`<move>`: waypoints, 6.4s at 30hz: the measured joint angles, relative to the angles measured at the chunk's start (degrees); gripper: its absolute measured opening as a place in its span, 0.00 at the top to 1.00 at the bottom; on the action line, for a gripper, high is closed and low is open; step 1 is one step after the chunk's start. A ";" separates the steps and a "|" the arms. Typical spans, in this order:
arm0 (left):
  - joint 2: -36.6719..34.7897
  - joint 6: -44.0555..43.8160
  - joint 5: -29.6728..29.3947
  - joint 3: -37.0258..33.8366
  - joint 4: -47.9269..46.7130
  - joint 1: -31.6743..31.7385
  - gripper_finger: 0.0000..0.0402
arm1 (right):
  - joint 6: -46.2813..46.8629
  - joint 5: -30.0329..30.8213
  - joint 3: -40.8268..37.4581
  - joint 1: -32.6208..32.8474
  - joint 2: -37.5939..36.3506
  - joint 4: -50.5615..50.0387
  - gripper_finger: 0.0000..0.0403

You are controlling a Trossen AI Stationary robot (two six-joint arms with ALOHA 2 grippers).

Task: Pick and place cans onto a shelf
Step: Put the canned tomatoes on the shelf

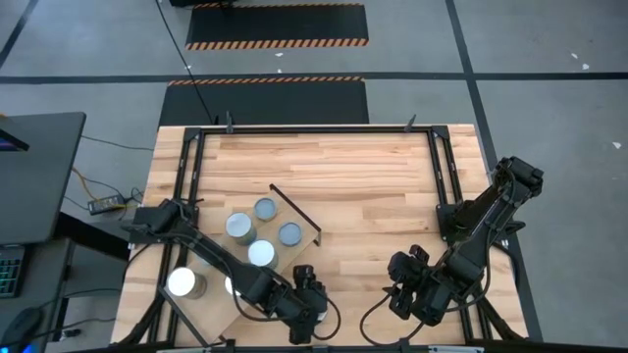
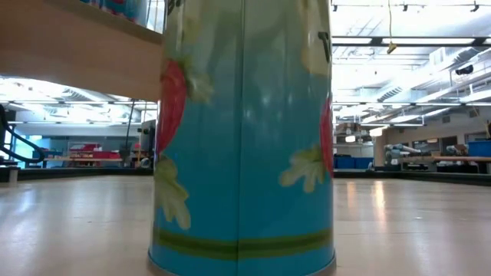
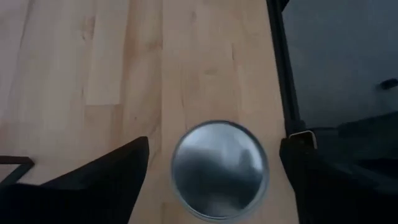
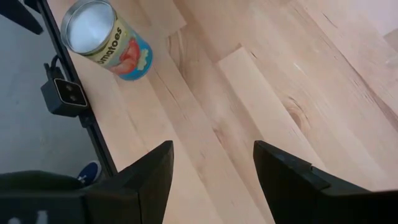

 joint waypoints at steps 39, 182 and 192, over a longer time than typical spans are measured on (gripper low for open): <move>4.26 -5.75 -1.71 -0.28 0.49 -1.38 0.08 | 0.49 0.00 0.00 0.00 0.00 0.00 0.43; -28.61 -11.23 0.16 -0.76 -41.27 -26.34 0.12 | -14.68 -7.52 -0.02 -10.27 0.35 16.11 0.41; -28.69 -11.48 -3.57 3.05 -40.53 -23.86 0.12 | -16.37 -7.56 -0.02 -10.27 0.35 18.49 0.41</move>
